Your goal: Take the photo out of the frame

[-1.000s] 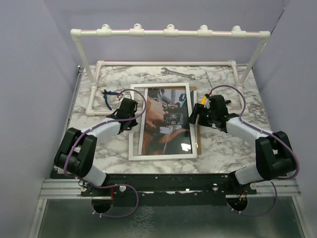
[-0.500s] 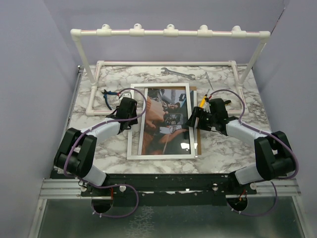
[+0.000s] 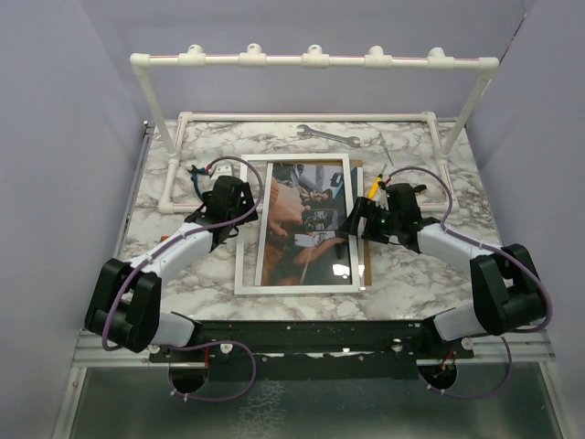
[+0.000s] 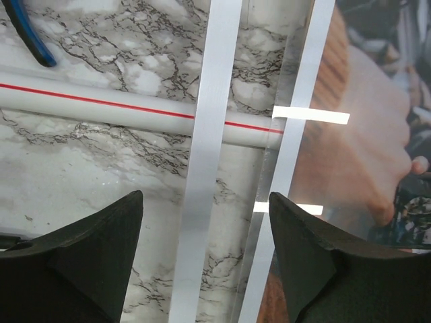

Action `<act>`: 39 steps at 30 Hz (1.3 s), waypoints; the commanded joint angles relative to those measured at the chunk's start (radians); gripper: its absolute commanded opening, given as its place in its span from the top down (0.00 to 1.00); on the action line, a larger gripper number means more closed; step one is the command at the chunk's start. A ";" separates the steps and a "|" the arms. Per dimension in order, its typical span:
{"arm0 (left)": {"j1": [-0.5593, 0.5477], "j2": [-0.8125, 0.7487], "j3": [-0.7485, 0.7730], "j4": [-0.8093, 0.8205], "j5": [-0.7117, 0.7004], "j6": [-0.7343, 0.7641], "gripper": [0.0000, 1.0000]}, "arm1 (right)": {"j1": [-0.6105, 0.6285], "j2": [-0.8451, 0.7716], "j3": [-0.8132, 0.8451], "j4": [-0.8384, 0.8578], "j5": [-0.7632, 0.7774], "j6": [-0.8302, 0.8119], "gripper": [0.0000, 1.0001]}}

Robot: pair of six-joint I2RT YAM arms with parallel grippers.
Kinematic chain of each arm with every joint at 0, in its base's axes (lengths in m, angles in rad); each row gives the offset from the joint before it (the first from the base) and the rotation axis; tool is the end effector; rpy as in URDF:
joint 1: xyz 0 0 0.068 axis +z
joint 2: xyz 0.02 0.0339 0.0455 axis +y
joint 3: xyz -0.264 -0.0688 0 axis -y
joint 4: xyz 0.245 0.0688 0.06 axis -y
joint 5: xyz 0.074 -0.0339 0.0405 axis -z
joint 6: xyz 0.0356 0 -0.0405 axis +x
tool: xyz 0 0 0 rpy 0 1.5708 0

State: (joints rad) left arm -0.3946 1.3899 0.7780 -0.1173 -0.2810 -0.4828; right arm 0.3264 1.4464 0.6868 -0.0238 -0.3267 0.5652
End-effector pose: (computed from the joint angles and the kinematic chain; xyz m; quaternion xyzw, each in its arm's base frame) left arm 0.2699 -0.1017 0.2095 -0.0970 0.9004 -0.0561 0.4205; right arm 0.2640 0.1014 0.1742 0.0466 0.9121 0.2987 0.2767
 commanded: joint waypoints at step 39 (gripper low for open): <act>-0.173 -0.105 -0.037 -0.034 0.102 -0.095 0.25 | -0.018 -0.053 -0.139 0.096 -0.195 0.118 0.07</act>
State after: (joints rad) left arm -0.5587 1.2938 0.7532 -0.1608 -0.2081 -0.5652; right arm 0.3016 1.3849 0.5690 0.0727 -0.4358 0.6403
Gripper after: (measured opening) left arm 0.750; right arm 0.934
